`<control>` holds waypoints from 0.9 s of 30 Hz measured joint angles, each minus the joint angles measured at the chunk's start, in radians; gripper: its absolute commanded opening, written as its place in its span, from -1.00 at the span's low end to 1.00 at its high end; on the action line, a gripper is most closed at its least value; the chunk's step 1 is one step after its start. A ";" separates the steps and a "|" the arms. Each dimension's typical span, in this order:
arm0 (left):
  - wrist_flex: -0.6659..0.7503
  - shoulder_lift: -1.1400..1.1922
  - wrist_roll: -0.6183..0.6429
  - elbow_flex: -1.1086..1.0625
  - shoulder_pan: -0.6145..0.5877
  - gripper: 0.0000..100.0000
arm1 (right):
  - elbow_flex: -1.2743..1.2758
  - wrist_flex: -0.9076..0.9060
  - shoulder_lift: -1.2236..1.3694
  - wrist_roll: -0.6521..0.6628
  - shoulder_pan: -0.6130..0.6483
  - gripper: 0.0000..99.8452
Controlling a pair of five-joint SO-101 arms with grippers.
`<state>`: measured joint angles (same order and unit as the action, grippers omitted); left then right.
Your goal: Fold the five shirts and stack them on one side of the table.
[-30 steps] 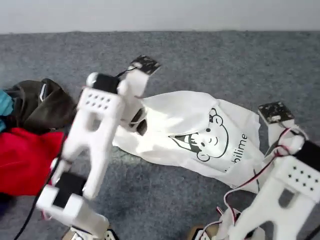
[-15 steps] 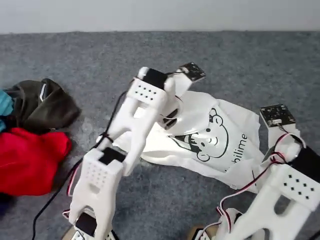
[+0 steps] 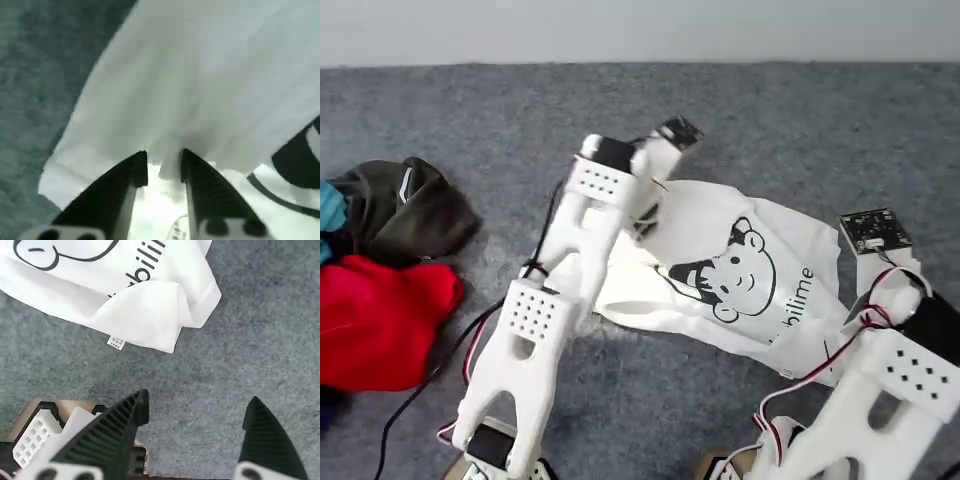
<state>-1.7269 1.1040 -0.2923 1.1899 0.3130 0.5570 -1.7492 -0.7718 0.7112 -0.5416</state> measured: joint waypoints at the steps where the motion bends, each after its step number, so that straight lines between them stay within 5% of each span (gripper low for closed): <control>1: -0.003 0.009 0.000 0.040 -0.009 -0.76 | 0.000 0.000 0.000 0.000 0.000 -0.38; 11: -0.008 -0.075 0.063 0.109 0.052 -0.76 | 0.000 0.000 0.000 0.000 0.000 -0.38; 18: -0.008 -0.261 0.066 -0.175 0.137 -0.76 | 0.000 0.000 0.000 0.000 0.000 -0.38; 27: -0.006 -0.292 -0.008 -0.450 0.095 -0.65 | 0.000 0.000 0.000 0.000 0.000 -0.38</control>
<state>-1.7331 0.8124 -0.3000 0.7403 0.4081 0.5570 -1.7492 -0.7718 0.7112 -0.5416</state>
